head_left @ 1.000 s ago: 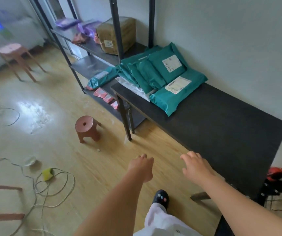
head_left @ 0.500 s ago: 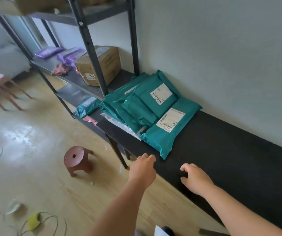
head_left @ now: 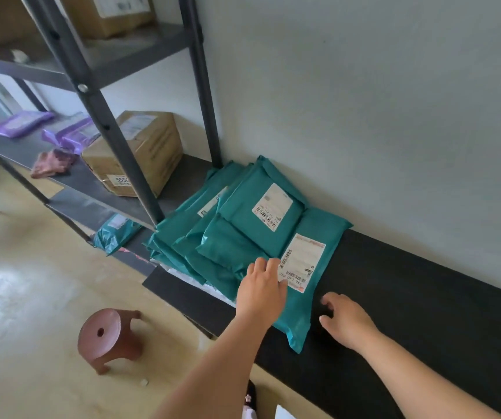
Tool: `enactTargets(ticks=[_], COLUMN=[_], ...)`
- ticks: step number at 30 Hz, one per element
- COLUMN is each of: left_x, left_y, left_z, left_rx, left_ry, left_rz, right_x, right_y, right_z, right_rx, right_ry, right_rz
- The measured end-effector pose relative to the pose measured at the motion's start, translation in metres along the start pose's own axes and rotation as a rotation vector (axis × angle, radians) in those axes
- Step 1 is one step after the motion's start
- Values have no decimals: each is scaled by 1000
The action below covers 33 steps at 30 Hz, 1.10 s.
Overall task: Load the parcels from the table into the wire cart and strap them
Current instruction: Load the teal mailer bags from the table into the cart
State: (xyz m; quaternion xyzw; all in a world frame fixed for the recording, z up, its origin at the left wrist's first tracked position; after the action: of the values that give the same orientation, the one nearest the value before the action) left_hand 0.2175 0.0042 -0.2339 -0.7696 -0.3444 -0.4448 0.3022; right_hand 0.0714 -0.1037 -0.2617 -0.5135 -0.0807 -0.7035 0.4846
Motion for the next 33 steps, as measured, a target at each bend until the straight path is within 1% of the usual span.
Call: enactTargets(ticks=[4, 7, 10, 13, 15, 18, 21, 24, 27, 29, 33], left_x=[1, 1, 1, -1, -5, -10, -12, -10, -8, -8, -9], left_y=[34, 51, 61, 64, 65, 69, 71, 74, 75, 74, 67], left_z=[-6, -10, -17, -28, -33, -33, -29, -27, -25, -25, -25], left_rx=[-33, -96, -134, -211, -191, -108, -104, -90, -67, -61, -54], left_ry=[-71, -29, 34, 177, 244, 267, 265, 243, 238, 246, 266], left_rz=[73, 81, 90, 96, 117, 168, 192, 199, 200, 197, 188], right_x=[7, 8, 10, 13, 14, 12, 11, 10, 11, 10, 3], right_y=[29, 45, 59, 69, 74, 80, 85, 87, 87, 85, 76], right_z=[6, 11, 9, 6, 6, 8, 9, 9, 9, 10, 10], right_rx=[-67, -121, -203, -337, -406, -453, -452, -439, -416, -403, -436], right_ry=[54, 75, 175, 435, 671, 1001, 1170, 1189, 1085, 1062, 1078], right_rz=[-56, -105, -203, -336, -395, -432, -399, -371, -360, -340, -306])
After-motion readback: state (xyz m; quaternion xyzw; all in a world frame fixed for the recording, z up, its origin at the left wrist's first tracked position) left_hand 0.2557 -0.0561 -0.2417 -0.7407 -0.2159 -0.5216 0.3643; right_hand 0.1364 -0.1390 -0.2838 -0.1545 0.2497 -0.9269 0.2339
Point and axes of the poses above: each hand's wrist, its own y-axis towards the middle knuckle, its own x-axis out of the back of the hand, z = x × y, the point moved 2 cm from there along y, towards the middle knuckle, and after that the axes turned 15 degrees about x, right-handed, at the moved point
